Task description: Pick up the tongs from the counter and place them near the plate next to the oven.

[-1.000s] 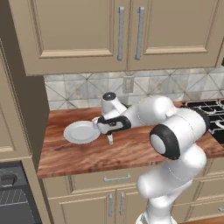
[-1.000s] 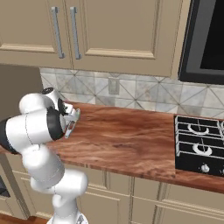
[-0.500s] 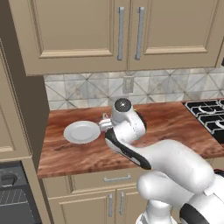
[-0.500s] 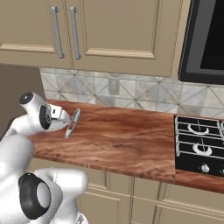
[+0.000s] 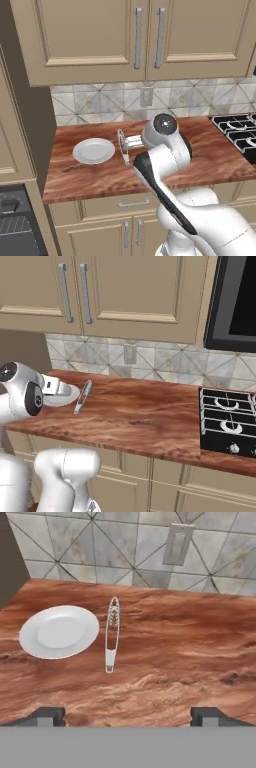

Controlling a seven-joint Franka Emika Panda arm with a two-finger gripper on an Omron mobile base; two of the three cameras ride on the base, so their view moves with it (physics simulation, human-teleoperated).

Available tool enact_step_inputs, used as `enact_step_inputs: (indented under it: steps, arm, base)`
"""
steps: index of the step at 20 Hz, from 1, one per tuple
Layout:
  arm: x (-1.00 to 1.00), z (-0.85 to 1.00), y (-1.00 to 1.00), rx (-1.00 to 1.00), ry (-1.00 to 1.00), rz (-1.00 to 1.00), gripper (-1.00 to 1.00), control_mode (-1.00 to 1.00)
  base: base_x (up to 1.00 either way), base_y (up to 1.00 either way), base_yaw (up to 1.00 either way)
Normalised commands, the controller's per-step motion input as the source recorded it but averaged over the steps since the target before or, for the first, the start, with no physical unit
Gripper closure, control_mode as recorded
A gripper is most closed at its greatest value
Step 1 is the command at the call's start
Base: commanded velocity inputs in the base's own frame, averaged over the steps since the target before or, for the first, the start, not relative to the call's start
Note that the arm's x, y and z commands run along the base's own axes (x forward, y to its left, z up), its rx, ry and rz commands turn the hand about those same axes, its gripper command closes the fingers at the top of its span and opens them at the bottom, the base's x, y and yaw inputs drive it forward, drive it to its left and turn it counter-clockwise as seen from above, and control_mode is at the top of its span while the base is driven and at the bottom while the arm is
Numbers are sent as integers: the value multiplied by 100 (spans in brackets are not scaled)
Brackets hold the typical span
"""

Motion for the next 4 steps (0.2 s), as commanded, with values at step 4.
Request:
enact_step_inputs:
  steps: [4]
  arm:
    - [-61,96,-22,0,22,0,-100,-100]
  base:
    - [0,0,0]
